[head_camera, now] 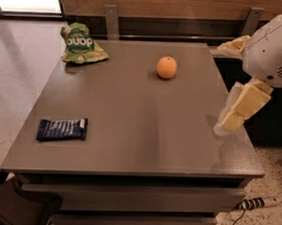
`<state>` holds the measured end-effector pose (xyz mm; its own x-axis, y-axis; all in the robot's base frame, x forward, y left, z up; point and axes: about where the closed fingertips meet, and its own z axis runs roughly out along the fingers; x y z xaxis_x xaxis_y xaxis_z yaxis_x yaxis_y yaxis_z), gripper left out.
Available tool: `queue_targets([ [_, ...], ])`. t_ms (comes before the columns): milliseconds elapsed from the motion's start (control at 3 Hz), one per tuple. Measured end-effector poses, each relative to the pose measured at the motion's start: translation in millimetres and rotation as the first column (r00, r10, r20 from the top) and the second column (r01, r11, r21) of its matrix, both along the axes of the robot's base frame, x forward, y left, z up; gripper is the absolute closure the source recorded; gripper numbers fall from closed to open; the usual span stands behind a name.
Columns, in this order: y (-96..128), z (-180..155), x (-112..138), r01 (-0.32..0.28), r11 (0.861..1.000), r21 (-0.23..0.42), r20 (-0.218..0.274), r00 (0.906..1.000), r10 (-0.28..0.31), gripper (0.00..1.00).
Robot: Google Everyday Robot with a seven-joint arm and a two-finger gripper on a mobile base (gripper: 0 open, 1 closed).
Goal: Move rxbar blueberry near green rice chip bag
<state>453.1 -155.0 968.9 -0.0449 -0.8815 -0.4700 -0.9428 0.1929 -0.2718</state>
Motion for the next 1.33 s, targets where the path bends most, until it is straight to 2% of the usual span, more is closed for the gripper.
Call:
queue_targets([
  [333, 56, -34, 3, -0.105, 0.960, 0.259, 0.004, 0.9942, 0.108, 0.00],
  [667, 105, -44, -3, -0.161, 0.885, 0.437, 0.024, 0.9856, 0.167, 0.00],
  [1000, 146, -53, -9, -0.155, 0.843, 0.515, 0.014, 0.9849, 0.173, 0.00],
  [1333, 146, -53, -9, -0.155, 0.843, 0.515, 0.014, 0.9849, 0.173, 0.00],
])
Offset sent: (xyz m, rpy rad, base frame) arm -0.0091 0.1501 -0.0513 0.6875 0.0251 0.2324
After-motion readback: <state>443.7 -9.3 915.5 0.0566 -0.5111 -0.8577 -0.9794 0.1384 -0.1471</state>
